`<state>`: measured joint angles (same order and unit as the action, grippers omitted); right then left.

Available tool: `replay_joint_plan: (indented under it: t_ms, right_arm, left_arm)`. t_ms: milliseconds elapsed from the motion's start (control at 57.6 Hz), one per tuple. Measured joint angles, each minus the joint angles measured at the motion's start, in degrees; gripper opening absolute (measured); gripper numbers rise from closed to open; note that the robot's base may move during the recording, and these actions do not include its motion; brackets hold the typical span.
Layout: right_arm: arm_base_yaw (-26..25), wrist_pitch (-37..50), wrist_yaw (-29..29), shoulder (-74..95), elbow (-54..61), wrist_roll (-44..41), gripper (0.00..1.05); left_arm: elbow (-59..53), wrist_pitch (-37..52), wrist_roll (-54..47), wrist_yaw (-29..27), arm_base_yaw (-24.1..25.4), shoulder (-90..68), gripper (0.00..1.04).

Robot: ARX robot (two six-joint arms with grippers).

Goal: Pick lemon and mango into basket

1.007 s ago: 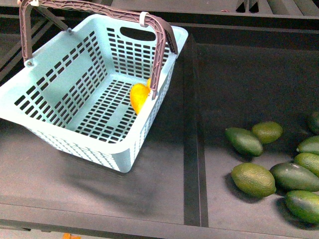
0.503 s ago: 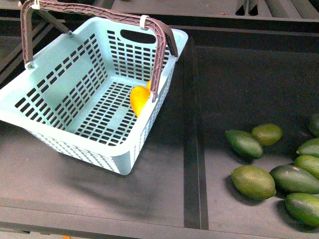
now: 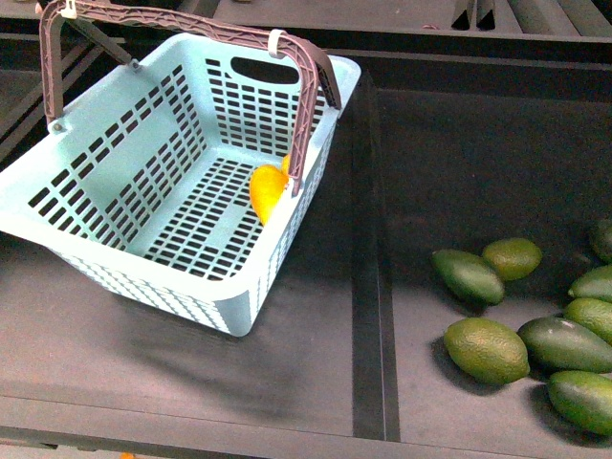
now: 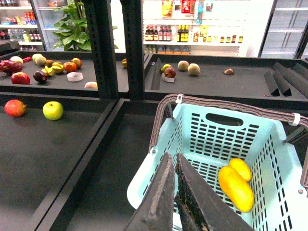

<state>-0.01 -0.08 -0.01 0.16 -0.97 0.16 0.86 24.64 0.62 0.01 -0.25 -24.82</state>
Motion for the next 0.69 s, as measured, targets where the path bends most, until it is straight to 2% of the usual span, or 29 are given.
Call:
replay_joint_plan:
  t_ms: [607, 694]
  right_arm:
    - [0.0, 0.0, 0.0, 0.0, 0.0, 0.0, 0.96]
    - [0.0, 0.0, 0.0, 0.0, 0.0, 0.0, 0.96]
  left_arm:
    - [0.0, -14.4, 0.0, 0.0, 0.0, 14.6, 0.03]
    - [0.0, -23.8, 0.0, 0.0, 0.0, 22.6, 0.03]
